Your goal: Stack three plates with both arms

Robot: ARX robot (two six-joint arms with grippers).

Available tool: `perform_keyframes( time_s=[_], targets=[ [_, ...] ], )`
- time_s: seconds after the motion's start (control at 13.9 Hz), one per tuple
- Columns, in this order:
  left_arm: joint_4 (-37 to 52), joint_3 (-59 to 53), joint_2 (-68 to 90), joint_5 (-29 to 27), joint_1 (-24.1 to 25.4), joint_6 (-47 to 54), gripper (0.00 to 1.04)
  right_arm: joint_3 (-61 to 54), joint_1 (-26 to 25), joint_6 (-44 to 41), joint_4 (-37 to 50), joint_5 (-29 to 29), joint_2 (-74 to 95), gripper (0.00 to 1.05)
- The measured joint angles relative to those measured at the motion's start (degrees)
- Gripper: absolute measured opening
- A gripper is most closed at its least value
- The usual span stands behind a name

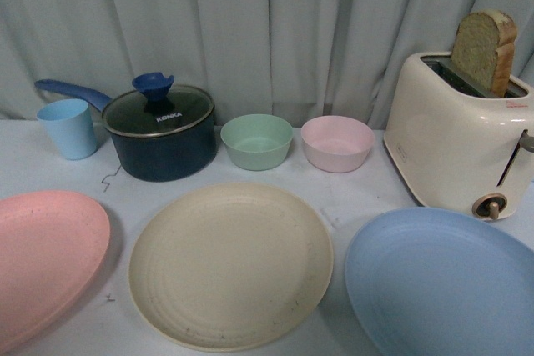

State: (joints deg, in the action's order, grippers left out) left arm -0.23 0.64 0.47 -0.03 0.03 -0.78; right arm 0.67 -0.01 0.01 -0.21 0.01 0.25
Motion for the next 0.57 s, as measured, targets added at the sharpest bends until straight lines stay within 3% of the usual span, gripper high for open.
perform_keyframes(
  time_s=[0.57],
  targets=[
    [0.0, 0.0, 0.0, 0.0, 0.0, 0.0, 0.98, 0.0, 0.0, 0.0, 0.0, 0.0, 0.0, 0.98]
  ],
)
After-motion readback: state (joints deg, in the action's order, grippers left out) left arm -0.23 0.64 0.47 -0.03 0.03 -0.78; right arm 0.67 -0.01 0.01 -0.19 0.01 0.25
